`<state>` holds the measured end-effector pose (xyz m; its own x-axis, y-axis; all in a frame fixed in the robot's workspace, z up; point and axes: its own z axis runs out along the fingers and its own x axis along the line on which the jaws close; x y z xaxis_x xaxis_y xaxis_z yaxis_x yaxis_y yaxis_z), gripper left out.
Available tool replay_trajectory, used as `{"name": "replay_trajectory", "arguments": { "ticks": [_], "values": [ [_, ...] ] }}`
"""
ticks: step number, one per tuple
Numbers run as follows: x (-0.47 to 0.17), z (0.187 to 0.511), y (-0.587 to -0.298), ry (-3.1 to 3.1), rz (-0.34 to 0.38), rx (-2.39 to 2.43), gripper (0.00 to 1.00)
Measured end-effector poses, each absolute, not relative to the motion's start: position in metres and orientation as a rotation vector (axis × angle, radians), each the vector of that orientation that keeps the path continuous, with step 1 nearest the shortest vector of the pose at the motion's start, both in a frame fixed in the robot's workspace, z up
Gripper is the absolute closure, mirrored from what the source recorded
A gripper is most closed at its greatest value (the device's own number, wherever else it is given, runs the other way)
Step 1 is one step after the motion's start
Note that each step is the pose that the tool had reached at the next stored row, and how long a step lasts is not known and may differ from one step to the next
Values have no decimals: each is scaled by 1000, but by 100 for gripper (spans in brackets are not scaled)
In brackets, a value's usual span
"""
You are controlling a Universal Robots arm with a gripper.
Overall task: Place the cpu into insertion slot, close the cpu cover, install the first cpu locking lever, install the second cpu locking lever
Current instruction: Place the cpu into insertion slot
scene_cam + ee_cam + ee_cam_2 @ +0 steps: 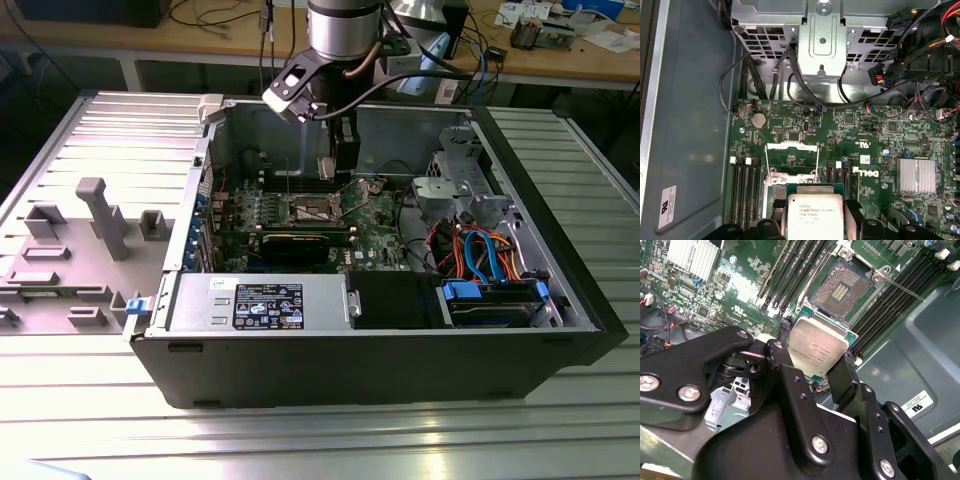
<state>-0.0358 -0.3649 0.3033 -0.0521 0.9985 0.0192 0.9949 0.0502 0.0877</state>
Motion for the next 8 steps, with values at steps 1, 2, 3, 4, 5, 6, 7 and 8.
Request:
{"name": "replay_trajectory", "arguments": {
  "ticks": [1,2,3,4,5,6,7,8],
  "values": [
    [-36,303,-365,2242,119,2130,45],
    [-36,303,-365,2242,119,2130,45],
    [-36,303,-365,2242,119,2130,45],
    [-36,302,-365,2242,119,2130,45],
    [-36,302,-365,2242,119,2130,45],
    [-36,302,-365,2242,119,2130,45],
    [-36,301,-365,2242,119,2130,45],
    [-36,301,-366,2242,119,2130,45]
  ]
}}
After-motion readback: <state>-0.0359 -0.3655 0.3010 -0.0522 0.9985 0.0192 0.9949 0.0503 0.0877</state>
